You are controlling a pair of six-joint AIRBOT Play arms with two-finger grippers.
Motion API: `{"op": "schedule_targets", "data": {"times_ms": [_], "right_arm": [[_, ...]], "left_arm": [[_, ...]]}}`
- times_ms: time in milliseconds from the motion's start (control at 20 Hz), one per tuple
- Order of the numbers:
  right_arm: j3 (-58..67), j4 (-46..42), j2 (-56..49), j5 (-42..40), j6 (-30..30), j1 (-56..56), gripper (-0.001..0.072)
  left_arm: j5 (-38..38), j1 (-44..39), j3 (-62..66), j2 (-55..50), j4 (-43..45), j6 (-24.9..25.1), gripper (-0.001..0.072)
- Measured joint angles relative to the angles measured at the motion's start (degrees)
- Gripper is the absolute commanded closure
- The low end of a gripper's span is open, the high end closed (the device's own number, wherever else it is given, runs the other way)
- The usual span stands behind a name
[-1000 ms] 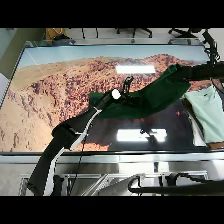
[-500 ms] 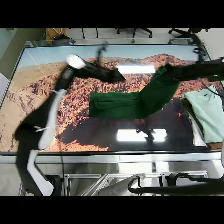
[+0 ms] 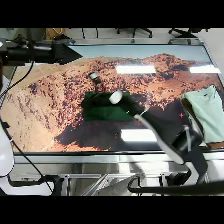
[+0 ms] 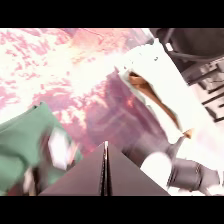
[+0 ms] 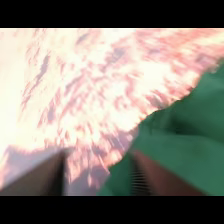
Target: Fold the shirts.
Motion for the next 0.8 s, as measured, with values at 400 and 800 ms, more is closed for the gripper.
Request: {"op": "schedule_targets", "data": {"times_ms": [400,800], "right_arm": [[0.11,-6.84,5.99,8.41,7.74,-8.70,0.0068],[-0.76,-14.25,4.59,30.23,21.94,-28.37,0.0068]], "left_arm": [[-0.81,2.23,-2.12,3.19,-0.04,5.20,0.0691],[-1.07,2.40,-2.12,3.34,0.00,6.49,0.0692]]}}
